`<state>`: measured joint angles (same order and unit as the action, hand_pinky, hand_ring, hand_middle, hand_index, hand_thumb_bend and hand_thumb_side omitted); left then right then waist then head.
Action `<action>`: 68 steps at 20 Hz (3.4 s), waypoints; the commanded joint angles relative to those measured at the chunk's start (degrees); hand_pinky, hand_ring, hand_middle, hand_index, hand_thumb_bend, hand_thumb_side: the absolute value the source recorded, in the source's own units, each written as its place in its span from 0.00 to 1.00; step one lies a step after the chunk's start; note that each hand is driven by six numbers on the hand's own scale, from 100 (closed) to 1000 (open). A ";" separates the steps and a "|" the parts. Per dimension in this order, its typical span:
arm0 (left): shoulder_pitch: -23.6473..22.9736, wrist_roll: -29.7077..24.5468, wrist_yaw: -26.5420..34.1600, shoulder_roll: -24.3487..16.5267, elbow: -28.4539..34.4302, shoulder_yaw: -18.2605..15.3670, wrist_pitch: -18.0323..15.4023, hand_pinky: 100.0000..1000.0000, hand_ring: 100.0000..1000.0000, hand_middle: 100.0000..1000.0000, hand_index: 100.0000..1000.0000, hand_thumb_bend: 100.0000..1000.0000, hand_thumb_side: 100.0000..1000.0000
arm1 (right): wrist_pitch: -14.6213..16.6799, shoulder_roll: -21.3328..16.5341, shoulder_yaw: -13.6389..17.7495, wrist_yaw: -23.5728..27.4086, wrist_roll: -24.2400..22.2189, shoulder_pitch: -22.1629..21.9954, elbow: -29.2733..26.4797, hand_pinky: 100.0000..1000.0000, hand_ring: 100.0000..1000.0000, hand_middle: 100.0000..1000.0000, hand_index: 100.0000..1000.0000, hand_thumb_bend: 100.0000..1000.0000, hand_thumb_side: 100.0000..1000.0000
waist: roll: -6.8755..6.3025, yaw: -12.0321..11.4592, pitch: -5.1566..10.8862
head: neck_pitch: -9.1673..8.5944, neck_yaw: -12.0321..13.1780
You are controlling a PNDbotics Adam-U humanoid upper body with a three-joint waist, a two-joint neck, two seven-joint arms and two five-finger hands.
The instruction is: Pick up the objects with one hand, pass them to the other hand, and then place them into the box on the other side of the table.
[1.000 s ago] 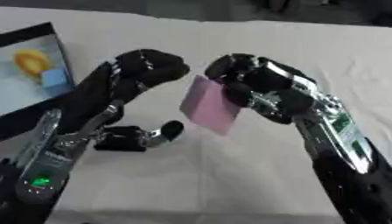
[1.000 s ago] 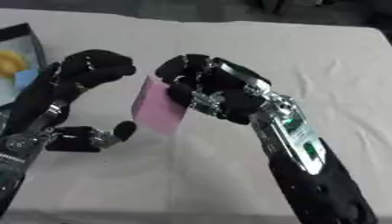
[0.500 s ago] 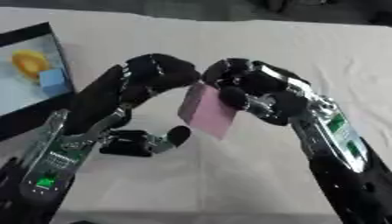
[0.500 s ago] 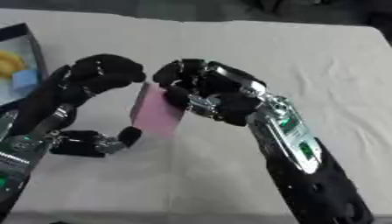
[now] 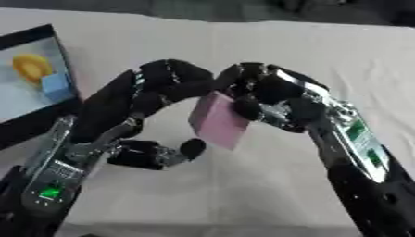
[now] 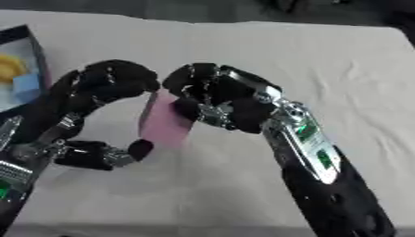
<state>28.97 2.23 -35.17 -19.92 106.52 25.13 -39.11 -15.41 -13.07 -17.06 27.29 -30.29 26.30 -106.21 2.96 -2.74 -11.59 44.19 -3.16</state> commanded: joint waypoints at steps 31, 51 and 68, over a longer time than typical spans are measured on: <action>2.63 -2.53 5.83 1.41 0.25 2.04 -0.77 0.76 0.62 0.21 0.66 0.00 0.00 | -0.41 -1.45 -0.33 -0.67 -3.65 0.88 -2.03 0.90 0.48 0.49 0.67 0.39 0.23 | -0.44 0.66 0.68 | -0.08 0.21; -2.36 1.81 0.86 -2.48 1.84 -1.63 -0.91 0.70 0.59 0.19 0.63 0.08 0.00 | 0.13 -2.13 0.77 8.51 3.60 0.17 -2.97 0.95 0.61 0.83 0.87 0.60 0.61 | -1.37 0.63 0.69 | -0.08 0.30; -9.69 21.04 -20.12 -19.84 -14.39 -25.84 32.02 0.59 0.58 0.23 0.65 0.55 0.00 | 10.62 -1.65 11.66 2.97 -3.76 -7.18 -3.51 0.94 0.58 0.80 0.87 0.49 0.55 | -2.77 3.02 2.35 | -0.18 19.35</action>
<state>18.43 22.52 -53.82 -36.51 93.62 1.34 -9.71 -5.06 -14.60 -5.97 31.04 -33.78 18.71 -109.58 0.35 0.28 -10.47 44.20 15.07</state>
